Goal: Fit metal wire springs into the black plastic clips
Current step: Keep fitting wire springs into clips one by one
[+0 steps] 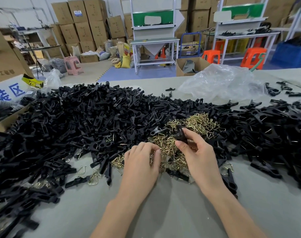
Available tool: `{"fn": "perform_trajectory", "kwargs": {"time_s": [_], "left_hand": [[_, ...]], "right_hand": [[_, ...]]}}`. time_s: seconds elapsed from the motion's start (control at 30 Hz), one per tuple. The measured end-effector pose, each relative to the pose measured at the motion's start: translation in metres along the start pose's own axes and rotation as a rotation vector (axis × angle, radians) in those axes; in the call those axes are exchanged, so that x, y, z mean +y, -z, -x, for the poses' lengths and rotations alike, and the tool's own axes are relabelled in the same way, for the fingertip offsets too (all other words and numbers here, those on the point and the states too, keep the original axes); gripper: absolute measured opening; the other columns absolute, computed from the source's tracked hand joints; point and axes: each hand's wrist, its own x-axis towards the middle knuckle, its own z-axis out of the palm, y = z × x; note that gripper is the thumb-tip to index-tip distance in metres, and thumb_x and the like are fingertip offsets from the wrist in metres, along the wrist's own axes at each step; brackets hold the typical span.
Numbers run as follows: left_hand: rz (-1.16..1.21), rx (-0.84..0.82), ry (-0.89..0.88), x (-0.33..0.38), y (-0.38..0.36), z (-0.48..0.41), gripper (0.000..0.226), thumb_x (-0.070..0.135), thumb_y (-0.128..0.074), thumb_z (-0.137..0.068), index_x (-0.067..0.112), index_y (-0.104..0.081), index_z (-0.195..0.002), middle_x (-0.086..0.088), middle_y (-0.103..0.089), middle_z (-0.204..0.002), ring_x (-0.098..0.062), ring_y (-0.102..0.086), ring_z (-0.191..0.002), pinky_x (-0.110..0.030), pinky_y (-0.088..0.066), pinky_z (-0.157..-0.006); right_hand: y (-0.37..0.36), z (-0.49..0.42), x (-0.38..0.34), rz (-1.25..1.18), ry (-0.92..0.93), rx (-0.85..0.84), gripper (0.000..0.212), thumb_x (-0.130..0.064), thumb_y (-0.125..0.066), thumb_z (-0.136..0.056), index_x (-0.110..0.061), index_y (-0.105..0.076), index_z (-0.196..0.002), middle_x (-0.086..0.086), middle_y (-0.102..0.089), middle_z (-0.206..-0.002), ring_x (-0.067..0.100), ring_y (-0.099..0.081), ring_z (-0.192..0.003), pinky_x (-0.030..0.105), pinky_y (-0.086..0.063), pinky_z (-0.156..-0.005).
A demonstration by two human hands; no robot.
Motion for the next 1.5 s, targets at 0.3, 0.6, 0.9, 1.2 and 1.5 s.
{"fn": "perform_trajectory", "kwargs": {"time_s": [0.3, 0.6, 0.9, 1.2, 1.5], "left_hand": [[0.454, 0.046, 0.170, 0.005, 0.006, -0.001, 0.011, 0.030, -0.059, -0.099, 0.037, -0.063, -0.093, 0.016, -0.068, -0.083, -0.006, -0.062, -0.073, -0.013, -0.045, -0.062], [-0.191, -0.013, -0.204, -0.011, 0.008, -0.003, 0.031, 0.007, -0.067, -0.092, 0.027, -0.061, -0.114, 0.009, -0.053, -0.099, -0.011, -0.055, -0.072, -0.026, -0.045, -0.054], [0.536, 0.154, 0.257, 0.004, 0.017, -0.012, 0.019, 0.018, -0.055, -0.102, 0.027, -0.072, -0.101, 0.010, -0.068, -0.083, 0.000, -0.060, -0.073, -0.015, -0.048, -0.066], [0.780, 0.044, 0.384, 0.010, 0.017, -0.011, 0.013, 0.022, -0.064, -0.097, 0.027, -0.075, -0.093, 0.006, -0.071, -0.070, -0.002, -0.061, -0.062, -0.014, -0.051, -0.062], [0.757, 0.029, 0.375, 0.008, 0.016, -0.011, 0.012, 0.023, -0.066, -0.095, 0.027, -0.076, -0.089, 0.004, -0.070, -0.068, -0.001, -0.060, -0.062, -0.014, -0.050, -0.062]], "right_hand": [[-0.001, 0.005, -0.004, 0.035, 0.059, -0.034, 0.036, -0.022, -0.070, -0.095, -0.046, -0.064, -0.121, -0.028, -0.066, -0.110, -0.014, -0.058, -0.105, 0.000, -0.039, -0.082], [-0.002, 0.007, -0.006, 0.096, 0.125, -0.080, 0.040, -0.019, -0.067, -0.097, -0.054, -0.059, -0.116, -0.036, -0.058, -0.112, -0.013, -0.056, -0.105, 0.001, -0.040, -0.081], [-0.006, 0.007, -0.001, 0.141, 0.145, -0.091, 0.040, -0.012, -0.070, -0.094, -0.037, -0.067, -0.126, -0.021, -0.060, -0.108, -0.001, -0.063, -0.099, 0.005, -0.043, -0.083], [-0.009, 0.011, -0.008, 0.163, 0.164, -0.153, 0.049, -0.010, -0.076, -0.088, -0.042, -0.064, -0.124, -0.023, -0.062, -0.108, -0.007, -0.062, -0.100, 0.005, -0.045, -0.086], [-0.007, 0.011, -0.009, 0.164, 0.179, -0.140, 0.036, -0.012, -0.077, -0.088, -0.038, -0.067, -0.111, -0.025, -0.065, -0.107, -0.007, -0.063, -0.100, 0.007, -0.047, -0.084]]}}
